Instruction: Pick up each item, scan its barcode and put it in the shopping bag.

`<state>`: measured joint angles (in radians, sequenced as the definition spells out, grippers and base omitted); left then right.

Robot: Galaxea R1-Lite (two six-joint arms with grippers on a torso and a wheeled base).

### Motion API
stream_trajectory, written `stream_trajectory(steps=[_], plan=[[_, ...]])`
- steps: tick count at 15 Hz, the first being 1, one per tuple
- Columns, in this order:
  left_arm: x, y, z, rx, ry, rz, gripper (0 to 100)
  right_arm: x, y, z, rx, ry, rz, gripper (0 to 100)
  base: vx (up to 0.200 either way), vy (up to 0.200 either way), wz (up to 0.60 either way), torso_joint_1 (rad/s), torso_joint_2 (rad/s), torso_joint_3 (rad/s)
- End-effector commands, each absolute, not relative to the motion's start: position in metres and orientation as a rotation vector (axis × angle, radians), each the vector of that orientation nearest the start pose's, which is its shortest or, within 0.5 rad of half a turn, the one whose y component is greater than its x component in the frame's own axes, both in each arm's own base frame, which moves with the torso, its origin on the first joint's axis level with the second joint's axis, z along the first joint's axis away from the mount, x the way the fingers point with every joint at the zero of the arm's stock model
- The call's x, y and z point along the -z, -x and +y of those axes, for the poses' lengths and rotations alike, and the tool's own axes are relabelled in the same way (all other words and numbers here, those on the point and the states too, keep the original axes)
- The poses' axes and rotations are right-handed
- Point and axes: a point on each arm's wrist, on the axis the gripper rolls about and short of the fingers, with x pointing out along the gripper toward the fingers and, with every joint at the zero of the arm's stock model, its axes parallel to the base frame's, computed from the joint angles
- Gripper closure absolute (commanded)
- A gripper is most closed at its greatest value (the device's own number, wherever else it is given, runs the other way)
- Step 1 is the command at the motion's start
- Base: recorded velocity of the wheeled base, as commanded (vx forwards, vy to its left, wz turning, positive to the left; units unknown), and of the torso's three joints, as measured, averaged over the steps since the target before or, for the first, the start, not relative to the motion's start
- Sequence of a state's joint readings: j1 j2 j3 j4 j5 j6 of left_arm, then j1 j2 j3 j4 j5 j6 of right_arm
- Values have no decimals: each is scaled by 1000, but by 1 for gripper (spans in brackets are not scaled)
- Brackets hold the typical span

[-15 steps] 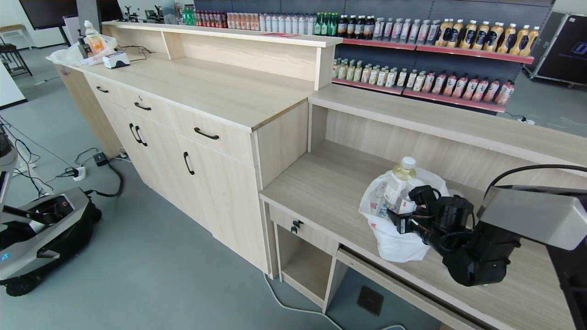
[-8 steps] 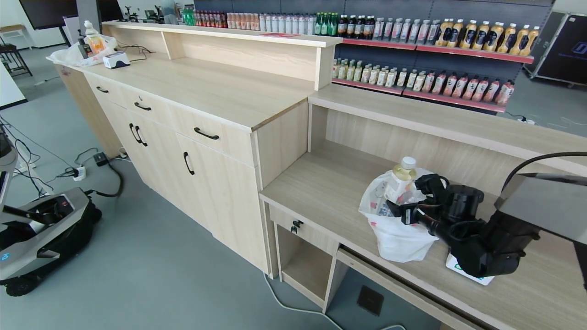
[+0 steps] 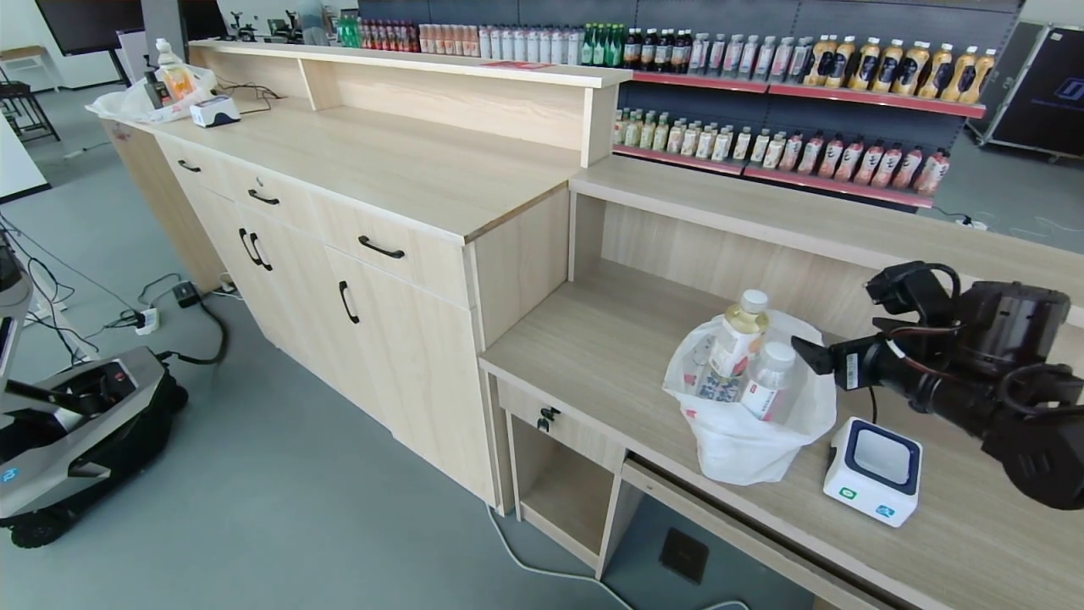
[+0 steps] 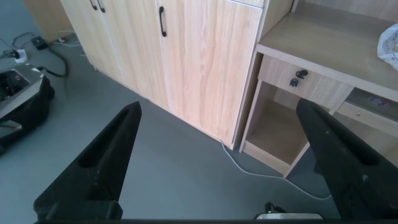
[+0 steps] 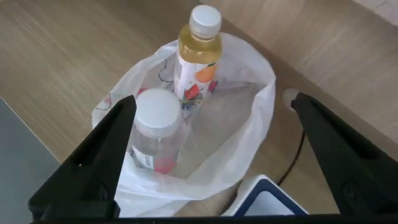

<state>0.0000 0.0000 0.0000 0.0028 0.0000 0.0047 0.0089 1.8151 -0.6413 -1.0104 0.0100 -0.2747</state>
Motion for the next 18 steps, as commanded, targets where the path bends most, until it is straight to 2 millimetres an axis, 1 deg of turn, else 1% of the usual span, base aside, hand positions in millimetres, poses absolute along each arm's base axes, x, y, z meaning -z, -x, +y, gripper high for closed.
stream_trajectory(steps=[1,2,4,6,8,9,12,13,14,15,16,17,18], plan=[[-75,23,0,0,-5,3,0,-184,-276,-14,27,313,46,0,0,0,-600,2,-2,2],[-75,23,0,0,-5,3,0,-192,-272,-21,31,312,13,0,0,0,-600,2,2,2],[-75,23,0,0,-5,3,0,-200,-261,-29,60,304,-8,0,0,0,-600,-5,2,2],[-75,23,0,0,-5,3,0,-200,-240,-33,87,287,23,0,0,0,-600,5,2,0],[-75,23,0,0,-5,3,0,-196,-226,-32,85,281,34,0,0,0,-600,0,0,2],[-75,23,0,0,-5,3,0,-194,-213,-32,97,269,40,0,0,0,-600,2,7,7],[-75,23,0,0,-5,3,0,-195,-167,-25,126,253,47,0,0,0,-600,4,2,1],[-75,23,0,0,-5,3,0,-196,-160,-24,135,244,46,0,0,0,-600,2,-2,7],[-75,23,0,0,-5,3,0,-198,-145,-22,156,231,43,0,0,0,-600,-2,2,2],[-75,23,0,0,-5,3,0,-200,-123,-18,156,179,14,0,0,0,0,0,0,0],[-75,23,0,0,-5,3,0,-195,-108,-13,119,112,-16,0,0,0,0,0,0,0],[-75,23,0,0,-5,3,0,-186,-90,-7,81,74,-40,0,0,0,0,149,-286,-129],[-75,23,0,0,-5,3,0,-179,-81,-5,69,71,-47,0,0,0,0,80,-168,-66]])
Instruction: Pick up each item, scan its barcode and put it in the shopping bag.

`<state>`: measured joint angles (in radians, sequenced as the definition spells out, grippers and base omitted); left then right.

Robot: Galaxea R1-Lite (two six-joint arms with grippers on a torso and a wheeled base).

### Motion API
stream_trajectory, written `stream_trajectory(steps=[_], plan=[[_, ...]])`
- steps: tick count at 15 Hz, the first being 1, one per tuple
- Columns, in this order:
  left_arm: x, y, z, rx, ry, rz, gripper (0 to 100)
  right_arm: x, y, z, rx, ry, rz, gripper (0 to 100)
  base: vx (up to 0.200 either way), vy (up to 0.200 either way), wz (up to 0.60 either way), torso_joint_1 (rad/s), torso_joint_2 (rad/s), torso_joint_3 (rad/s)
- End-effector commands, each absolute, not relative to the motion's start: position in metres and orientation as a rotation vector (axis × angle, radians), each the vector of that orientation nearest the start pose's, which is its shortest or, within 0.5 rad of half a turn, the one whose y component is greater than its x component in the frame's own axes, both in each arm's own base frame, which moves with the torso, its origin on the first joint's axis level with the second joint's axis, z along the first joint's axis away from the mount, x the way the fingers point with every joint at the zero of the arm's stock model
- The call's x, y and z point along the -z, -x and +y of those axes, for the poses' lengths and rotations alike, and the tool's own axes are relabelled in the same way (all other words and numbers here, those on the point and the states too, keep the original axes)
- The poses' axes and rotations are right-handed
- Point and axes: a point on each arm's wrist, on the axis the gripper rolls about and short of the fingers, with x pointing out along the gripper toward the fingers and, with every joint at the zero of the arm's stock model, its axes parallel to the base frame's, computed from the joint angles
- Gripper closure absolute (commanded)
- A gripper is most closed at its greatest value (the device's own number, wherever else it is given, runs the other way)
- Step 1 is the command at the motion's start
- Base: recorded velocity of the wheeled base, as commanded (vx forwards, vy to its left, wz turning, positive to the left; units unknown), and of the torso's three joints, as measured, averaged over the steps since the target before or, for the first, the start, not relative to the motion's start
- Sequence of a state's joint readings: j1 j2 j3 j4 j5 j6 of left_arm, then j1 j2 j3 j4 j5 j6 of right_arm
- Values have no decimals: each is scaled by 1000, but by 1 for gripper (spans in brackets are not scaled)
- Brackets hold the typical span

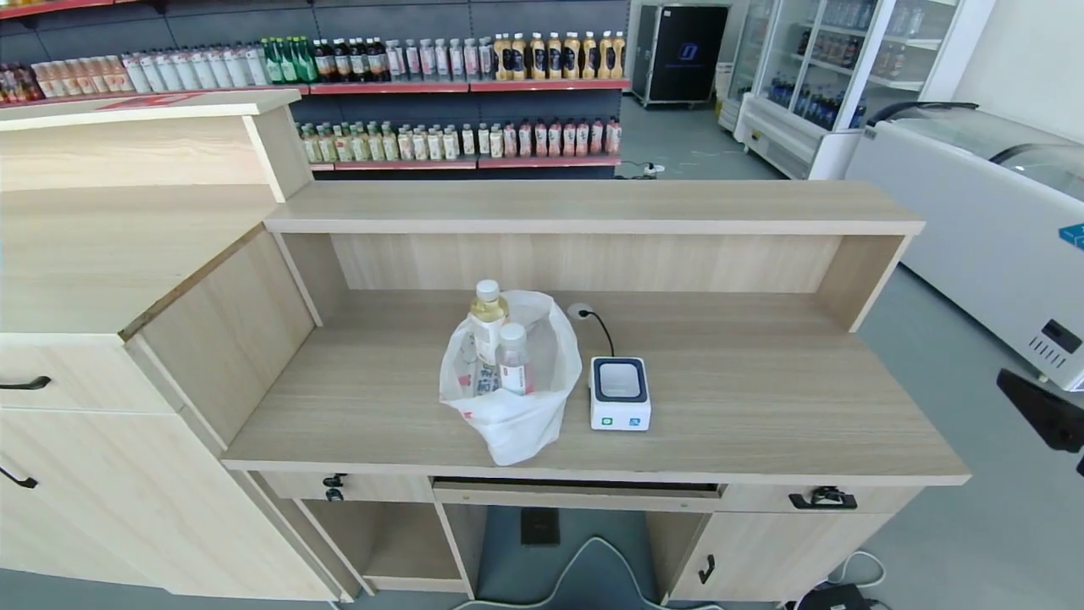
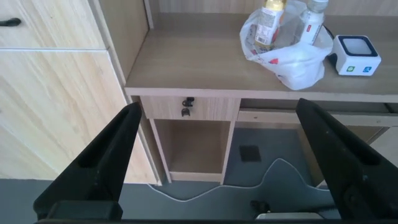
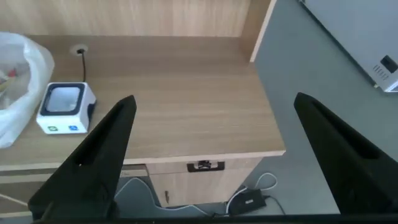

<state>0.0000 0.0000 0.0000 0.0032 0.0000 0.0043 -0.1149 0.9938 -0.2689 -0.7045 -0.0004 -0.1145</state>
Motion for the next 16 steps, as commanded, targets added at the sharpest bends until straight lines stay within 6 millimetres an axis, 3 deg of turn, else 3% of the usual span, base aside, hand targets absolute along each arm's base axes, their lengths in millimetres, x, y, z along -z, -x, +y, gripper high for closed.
stream_trajectory(steps=[1,4,8,16], plan=[[-75,23,0,0,-5,3,0,-143,-50,0,12,75,-43,0,0,0,0,0,0,0],[-75,23,0,0,-5,3,0,-115,-12,-1,11,55,-3,0,0,0,0,0,0,0],[-75,23,0,0,-5,3,0,-77,18,-1,15,16,77,0,0,0,0,0,0,0],[-75,23,0,0,-5,3,0,-75,23,-1,34,-1,8,0,0,0,0,0,0,0]])
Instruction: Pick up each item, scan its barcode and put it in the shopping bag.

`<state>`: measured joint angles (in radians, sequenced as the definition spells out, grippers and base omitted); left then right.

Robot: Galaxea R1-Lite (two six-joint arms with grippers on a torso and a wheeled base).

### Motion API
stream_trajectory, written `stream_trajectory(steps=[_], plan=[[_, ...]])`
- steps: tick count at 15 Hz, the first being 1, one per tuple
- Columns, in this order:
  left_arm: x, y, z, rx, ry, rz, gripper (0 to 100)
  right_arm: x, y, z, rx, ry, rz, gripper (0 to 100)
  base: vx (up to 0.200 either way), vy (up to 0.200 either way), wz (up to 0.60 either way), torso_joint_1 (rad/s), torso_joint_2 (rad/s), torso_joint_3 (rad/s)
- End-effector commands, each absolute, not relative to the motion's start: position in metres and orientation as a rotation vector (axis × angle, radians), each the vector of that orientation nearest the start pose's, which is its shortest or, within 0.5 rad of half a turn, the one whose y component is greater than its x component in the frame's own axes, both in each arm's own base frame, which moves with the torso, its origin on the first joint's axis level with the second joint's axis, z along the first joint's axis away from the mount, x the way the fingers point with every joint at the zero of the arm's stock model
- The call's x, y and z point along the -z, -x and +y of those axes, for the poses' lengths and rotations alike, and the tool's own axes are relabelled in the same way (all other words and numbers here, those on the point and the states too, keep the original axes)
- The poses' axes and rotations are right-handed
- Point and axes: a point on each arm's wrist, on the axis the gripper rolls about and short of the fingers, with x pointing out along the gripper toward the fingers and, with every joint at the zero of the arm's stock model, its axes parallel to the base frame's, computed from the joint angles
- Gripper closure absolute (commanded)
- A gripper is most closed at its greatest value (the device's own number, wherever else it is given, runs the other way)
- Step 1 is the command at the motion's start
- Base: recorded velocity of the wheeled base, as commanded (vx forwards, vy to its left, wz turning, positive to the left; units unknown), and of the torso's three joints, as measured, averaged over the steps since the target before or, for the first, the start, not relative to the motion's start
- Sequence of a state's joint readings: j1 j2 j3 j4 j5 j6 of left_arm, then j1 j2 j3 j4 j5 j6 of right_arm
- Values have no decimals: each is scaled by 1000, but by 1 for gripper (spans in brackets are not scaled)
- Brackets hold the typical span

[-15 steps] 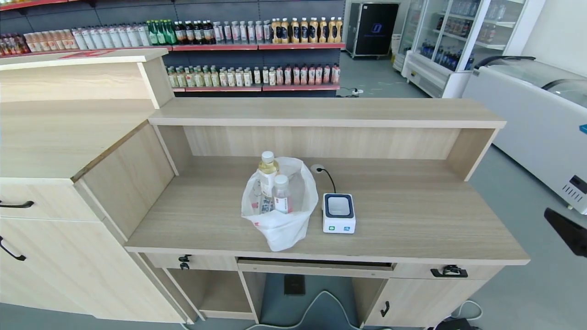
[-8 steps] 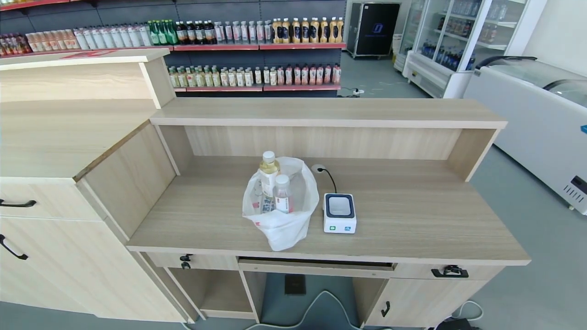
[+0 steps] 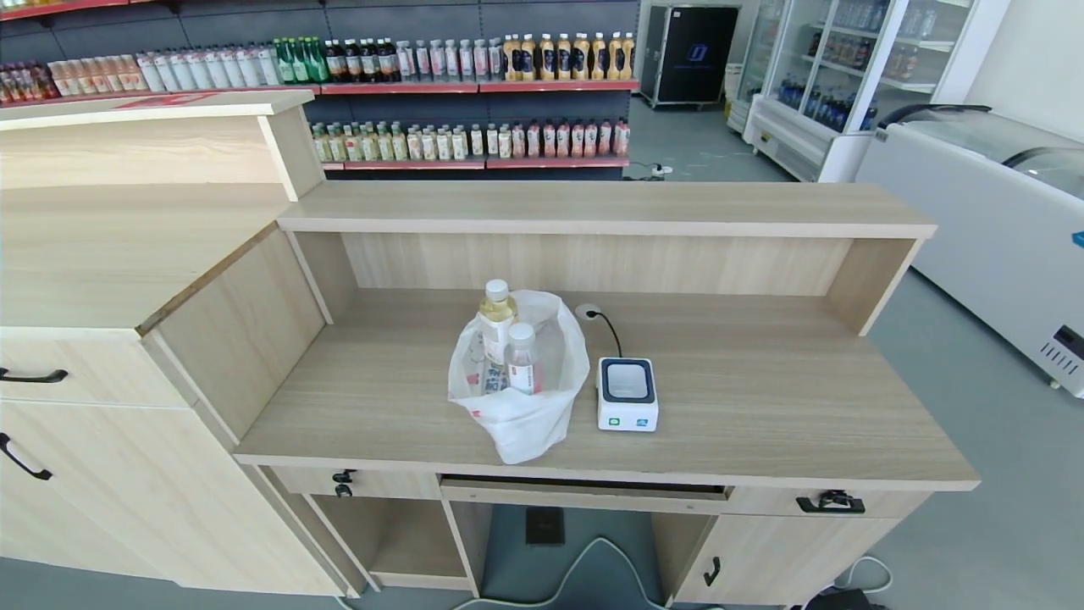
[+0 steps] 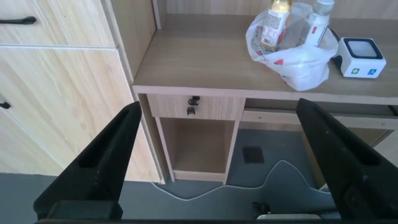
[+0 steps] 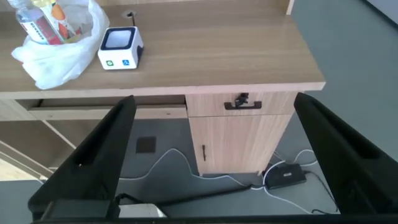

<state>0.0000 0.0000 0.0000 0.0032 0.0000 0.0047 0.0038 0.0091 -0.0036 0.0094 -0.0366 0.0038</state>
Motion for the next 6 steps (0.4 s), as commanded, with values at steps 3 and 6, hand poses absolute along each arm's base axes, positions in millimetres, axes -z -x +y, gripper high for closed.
stream_trajectory(steps=[3,6], plan=[[-75,23,0,0,-5,3,0,-75,23,-1,35,-18,7,0,0,0,0,0,0,0],[-75,23,0,0,-5,3,0,-75,23,-1,35,-20,7,0,0,0,0,0,0,0]])
